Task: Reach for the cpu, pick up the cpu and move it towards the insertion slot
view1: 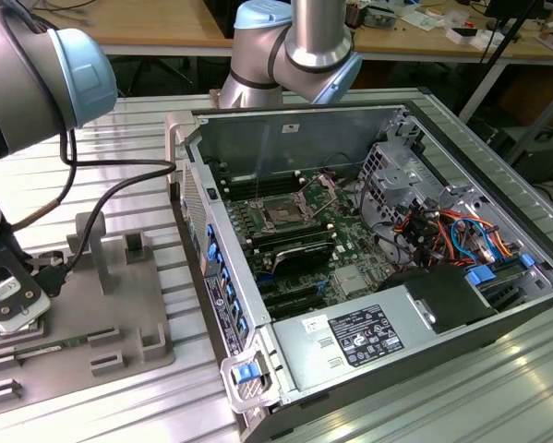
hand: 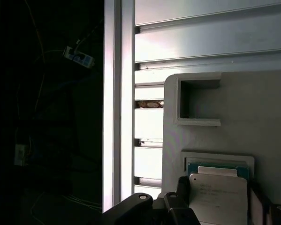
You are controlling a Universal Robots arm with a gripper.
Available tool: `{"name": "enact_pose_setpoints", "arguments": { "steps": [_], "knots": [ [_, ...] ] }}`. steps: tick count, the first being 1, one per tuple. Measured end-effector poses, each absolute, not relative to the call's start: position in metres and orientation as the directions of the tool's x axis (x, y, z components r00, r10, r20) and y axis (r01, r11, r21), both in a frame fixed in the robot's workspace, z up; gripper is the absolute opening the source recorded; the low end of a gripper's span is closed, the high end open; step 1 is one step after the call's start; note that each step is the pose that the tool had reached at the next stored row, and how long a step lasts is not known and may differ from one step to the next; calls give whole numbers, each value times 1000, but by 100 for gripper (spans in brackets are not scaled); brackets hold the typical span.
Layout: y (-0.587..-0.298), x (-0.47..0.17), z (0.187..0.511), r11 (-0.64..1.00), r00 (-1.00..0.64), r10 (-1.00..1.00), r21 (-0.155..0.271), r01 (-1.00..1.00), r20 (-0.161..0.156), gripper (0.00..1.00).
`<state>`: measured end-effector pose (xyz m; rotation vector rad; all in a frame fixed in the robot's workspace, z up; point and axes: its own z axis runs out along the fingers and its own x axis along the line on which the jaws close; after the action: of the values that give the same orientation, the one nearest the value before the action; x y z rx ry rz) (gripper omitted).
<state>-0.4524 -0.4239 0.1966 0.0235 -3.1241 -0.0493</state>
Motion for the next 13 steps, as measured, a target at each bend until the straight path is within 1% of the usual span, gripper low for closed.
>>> {"name": "enact_pose_setpoints", "arguments": {
  "steps": [13],
  "knots": [
    [-424,-452,208,999,-1000,-15,32,-15,17,55]
  ]
}}
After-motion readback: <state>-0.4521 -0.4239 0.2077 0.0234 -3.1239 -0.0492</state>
